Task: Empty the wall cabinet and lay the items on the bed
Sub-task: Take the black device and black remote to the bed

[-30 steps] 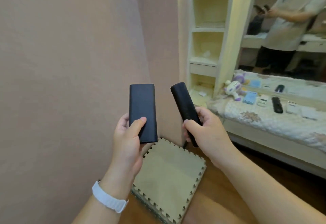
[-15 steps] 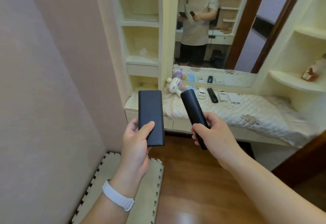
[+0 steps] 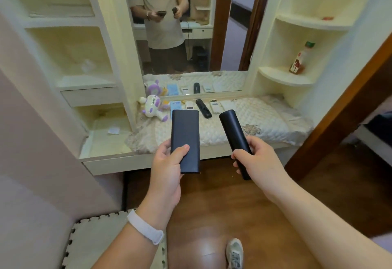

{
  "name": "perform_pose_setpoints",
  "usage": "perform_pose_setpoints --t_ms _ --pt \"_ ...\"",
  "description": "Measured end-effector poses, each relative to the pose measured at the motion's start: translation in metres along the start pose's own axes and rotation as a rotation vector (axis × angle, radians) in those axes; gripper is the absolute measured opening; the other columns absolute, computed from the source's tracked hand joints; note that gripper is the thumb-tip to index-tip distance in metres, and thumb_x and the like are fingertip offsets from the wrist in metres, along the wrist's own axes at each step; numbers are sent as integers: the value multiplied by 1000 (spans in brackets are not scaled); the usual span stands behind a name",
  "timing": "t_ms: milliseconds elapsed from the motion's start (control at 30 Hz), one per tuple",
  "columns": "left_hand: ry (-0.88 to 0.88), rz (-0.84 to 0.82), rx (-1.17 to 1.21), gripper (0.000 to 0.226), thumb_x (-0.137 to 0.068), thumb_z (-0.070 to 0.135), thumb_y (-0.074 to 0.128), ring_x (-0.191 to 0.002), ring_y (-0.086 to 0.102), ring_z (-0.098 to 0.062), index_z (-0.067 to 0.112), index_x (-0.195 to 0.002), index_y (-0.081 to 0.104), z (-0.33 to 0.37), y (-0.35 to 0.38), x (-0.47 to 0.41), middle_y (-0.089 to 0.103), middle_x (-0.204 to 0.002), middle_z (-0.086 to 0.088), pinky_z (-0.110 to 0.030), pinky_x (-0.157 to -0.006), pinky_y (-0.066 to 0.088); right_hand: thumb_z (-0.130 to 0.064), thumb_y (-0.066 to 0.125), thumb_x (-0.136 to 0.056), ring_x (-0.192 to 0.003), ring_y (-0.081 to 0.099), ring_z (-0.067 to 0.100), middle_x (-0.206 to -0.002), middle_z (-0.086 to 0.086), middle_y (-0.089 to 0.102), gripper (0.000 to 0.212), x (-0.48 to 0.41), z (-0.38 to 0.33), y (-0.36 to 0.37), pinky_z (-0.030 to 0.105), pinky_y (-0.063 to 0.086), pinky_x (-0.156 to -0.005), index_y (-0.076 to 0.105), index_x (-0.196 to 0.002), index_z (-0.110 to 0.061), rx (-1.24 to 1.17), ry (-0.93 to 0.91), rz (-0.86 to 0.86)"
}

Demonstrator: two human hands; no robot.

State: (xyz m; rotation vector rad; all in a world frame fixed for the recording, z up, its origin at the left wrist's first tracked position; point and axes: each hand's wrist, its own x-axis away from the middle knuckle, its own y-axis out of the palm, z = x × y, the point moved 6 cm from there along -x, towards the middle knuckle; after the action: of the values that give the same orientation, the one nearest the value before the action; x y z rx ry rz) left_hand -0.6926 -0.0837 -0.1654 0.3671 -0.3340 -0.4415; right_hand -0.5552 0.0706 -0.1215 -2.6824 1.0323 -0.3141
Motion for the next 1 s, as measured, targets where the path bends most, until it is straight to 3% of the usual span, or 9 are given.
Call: perform_pose_setpoints --t_ms 333,433,567,700,800,900,1000 --pt "-6 -25 -170 36 -89 18 67 -103 67 -23 23 -124 57 -32 131 -110 69 -115 -4 -35 -75 56 -12 61 -89 -66 59 21 -84 20 64 14 -133 34 -88 39 54 -65 58 -100 -21 -82 24 40" --pt "-20 -24 -186 35 -89 16 66 -101 67 -23 21 -122 57 -44 173 -143 69 -114 -7 -34 -72 53 -13 60 -89 -63 58 19 -85 25 64 12 -175 44 -122 34 49 -58 59 -99 -18 -78 41 46" --pt "-36 -9 -190 36 -90 14 65 -92 68 -18 20 -123 55 -64 222 -181 69 -110 -5 -25 -60 53 -12 59 -89 -59 55 17 -77 18 61 10 -227 62 -165 31 47 -54 59 -98 -18 -82 63 43" --pt "-77 4 -229 30 -90 10 63 -84 69 -16 17 -117 53 -86 252 -209 69 -105 -6 -27 -58 54 -13 60 -88 -68 60 25 -93 25 65 12 -266 81 -192 40 52 -61 59 -98 -21 -95 99 69" --pt "-108 22 -261 32 -91 8 62 -90 67 -22 16 -120 50 -97 266 -232 68 -107 -9 -34 -65 55 -13 61 -88 -70 63 29 -87 18 67 14 -290 93 -201 47 56 -67 60 -96 -24 -102 143 69" --pt "-128 31 -289 34 -91 7 62 -90 66 -24 14 -121 48 -108 279 -262 67 -108 -10 -35 -65 53 -10 61 -88 -64 58 22 -82 18 64 15 -321 106 -208 36 50 -57 59 -98 -22 -126 185 72" --pt "-143 25 -321 31 -91 6 61 -85 66 -21 11 -119 49 -121 290 -300 67 -107 -10 -34 -64 53 -11 61 -86 -64 59 21 -84 19 66 15 -357 121 -210 35 49 -56 59 -98 -20 -111 232 95"
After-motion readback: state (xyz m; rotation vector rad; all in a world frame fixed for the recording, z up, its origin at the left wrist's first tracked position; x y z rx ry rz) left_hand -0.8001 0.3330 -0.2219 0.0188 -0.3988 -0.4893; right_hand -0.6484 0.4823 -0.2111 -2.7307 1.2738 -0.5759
